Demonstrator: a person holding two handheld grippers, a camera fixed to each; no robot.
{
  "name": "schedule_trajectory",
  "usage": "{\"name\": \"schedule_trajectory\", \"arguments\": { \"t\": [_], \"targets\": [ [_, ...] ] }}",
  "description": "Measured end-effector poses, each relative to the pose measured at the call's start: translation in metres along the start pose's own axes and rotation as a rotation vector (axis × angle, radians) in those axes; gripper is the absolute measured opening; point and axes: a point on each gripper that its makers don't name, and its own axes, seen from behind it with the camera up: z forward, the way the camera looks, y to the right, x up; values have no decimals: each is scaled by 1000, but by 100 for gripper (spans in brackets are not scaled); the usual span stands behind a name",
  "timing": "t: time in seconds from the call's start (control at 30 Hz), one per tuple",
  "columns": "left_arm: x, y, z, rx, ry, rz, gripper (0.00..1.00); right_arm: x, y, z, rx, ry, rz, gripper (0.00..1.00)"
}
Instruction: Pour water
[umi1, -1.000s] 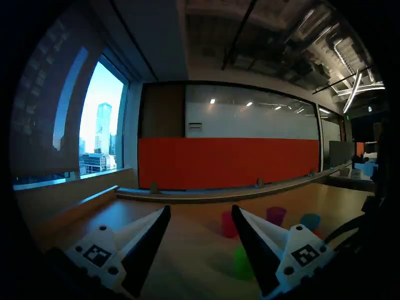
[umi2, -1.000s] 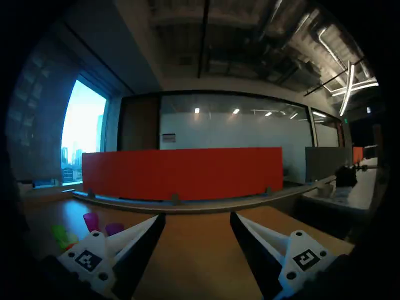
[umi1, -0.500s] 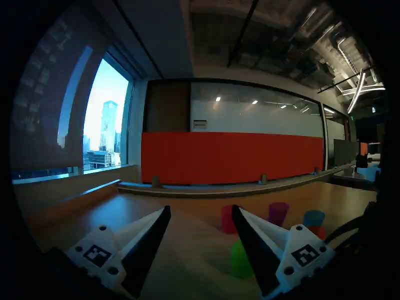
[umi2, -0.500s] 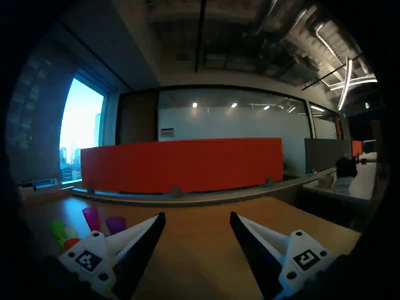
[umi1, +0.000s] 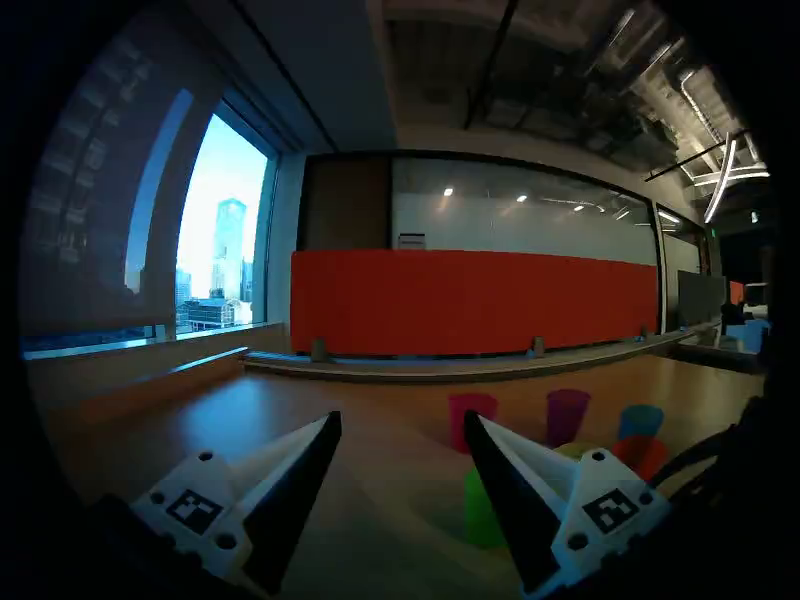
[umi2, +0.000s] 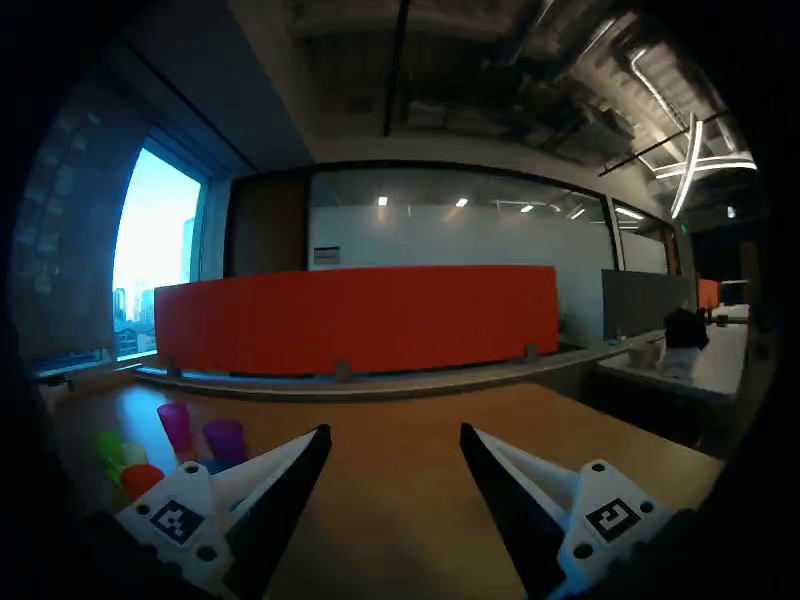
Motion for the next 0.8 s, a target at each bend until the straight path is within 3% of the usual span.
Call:
{"name": "schedule_trajectory", "arguments": {
  "t": [0.3,0.8],
  "targets": [
    [-12,-15,3,17,2,18,90,-2,4,0,-14,-14,12,100],
    [-23,-13,7,3,-31,20,90,-3,5,-1,-13,-21,18,100]
  ]
}}
